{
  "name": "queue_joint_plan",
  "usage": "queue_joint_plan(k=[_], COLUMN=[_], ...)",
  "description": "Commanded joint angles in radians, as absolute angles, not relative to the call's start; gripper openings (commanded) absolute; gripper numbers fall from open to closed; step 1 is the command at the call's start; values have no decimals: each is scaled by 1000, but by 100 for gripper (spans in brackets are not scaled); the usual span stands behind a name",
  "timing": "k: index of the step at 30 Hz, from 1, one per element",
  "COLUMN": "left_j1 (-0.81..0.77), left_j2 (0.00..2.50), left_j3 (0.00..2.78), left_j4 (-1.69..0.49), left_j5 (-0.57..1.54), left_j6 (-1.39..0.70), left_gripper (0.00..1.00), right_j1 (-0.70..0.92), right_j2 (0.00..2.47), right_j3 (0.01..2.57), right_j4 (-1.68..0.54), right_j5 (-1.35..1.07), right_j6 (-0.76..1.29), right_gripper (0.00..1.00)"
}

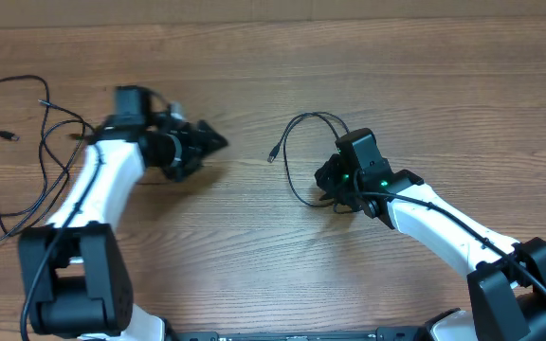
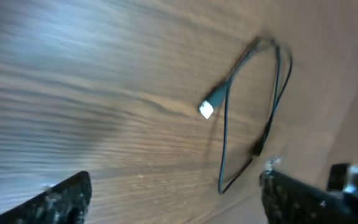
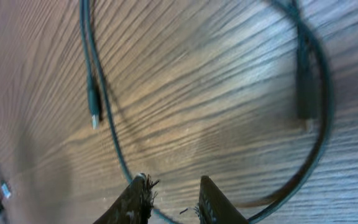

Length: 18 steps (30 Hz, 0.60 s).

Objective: Untangle cables
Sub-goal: 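Raise the left gripper and move it back toward the center, then lower the left gripper onto the remaining cable and grasp it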

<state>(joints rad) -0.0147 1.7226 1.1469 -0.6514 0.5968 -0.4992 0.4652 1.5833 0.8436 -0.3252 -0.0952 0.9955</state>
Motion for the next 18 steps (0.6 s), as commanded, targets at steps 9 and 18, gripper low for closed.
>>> queue_joint_plan(k=[9, 18], left_j1=[-370, -562], left_j2=[1730, 1751], left_j3=[1147, 1147], left_j4=[-579, -520], left_j5=[297, -38], left_j6=[-633, -803], left_gripper=[77, 77], right_j1=[272, 221], right_j2=[1586, 1586], right_j3=[836, 836], right_j4=[-394, -494], right_j5=[-76, -131], right_j6=[1024, 1021], right_gripper=[25, 34])
